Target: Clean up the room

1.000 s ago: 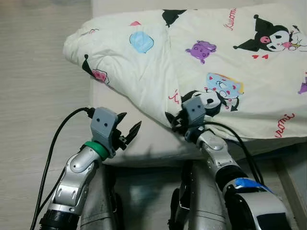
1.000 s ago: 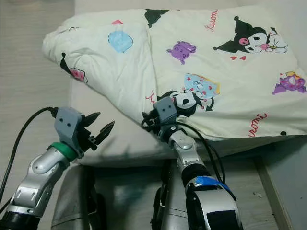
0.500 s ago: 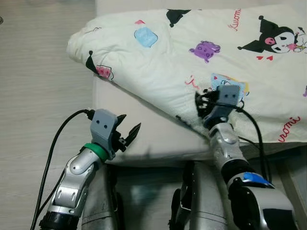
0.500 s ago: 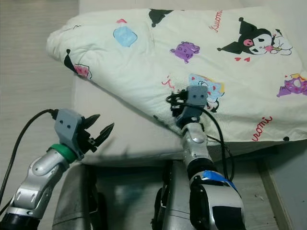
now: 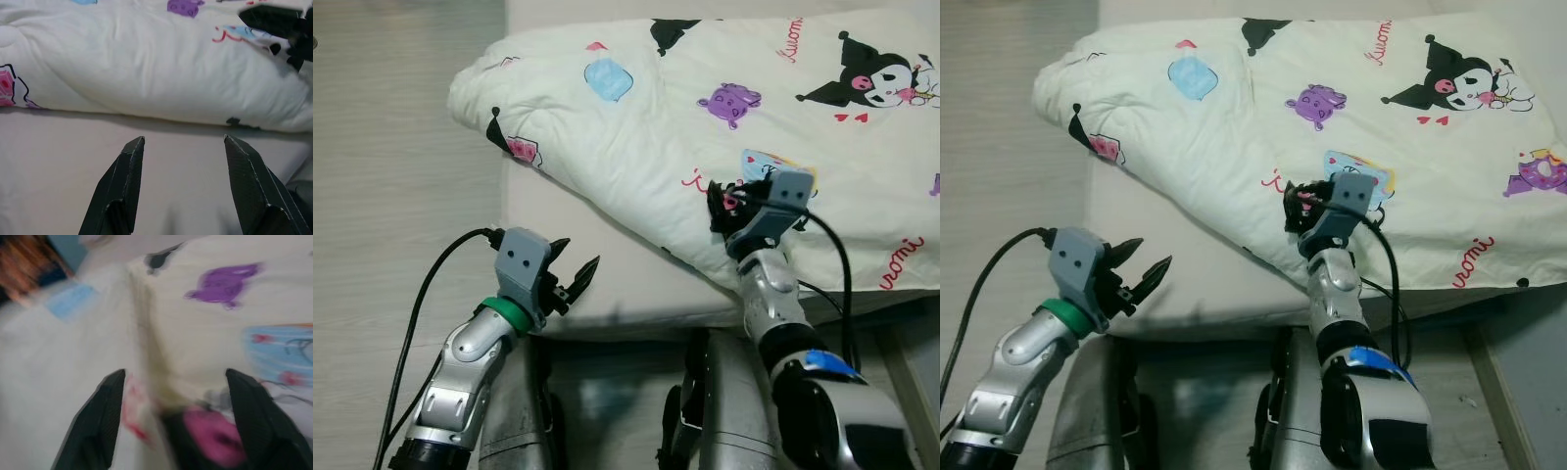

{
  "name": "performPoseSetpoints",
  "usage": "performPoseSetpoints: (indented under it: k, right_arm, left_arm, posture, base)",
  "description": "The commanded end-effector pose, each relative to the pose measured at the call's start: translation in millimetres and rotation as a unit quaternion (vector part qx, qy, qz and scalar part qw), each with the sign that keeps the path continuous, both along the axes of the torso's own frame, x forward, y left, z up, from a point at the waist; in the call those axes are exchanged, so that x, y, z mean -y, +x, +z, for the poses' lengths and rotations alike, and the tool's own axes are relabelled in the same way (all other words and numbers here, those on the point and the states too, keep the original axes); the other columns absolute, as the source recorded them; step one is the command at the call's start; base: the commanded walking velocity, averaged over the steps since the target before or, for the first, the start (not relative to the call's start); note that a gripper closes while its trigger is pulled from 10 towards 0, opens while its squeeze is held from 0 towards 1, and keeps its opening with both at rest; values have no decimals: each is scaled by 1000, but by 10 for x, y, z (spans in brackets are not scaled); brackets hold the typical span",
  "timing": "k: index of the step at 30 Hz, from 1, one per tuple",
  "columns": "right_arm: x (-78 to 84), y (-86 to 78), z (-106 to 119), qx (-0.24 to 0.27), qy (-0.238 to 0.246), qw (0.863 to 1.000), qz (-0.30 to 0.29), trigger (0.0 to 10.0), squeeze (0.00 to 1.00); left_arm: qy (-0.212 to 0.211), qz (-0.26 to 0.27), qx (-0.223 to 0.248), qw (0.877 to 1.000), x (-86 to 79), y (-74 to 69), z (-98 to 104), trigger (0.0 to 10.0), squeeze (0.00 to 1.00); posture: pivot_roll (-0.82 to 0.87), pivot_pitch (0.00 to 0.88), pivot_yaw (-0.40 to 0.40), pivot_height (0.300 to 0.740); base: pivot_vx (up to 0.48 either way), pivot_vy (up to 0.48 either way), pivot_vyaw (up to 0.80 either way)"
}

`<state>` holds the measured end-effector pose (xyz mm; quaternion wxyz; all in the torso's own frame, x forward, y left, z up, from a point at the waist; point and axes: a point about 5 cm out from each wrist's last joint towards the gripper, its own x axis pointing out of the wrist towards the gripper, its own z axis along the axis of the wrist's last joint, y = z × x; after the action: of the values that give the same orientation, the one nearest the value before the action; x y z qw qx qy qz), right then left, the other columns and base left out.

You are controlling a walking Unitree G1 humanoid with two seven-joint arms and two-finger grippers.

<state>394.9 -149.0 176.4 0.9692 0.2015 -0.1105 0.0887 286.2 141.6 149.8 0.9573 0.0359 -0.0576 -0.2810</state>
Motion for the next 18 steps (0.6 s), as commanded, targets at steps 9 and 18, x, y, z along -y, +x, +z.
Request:
performPoseSetpoints:
  k: [9,18]
  right_arm:
    - [-305,23,-174,-92,58,987,118,10000,1000]
    - [-120,28,-189,-94,10,992,86,10000,1000]
  left_arm:
    - [-4,-86,-18,996,83,-185,144,10000,0]
    - [18,-123,-18,992,91,-315,260,10000,0]
  posture:
    - [244,422,23,564]
    - [285,452,47,564]
  base:
    - [0,0,0]
    - [0,0,0]
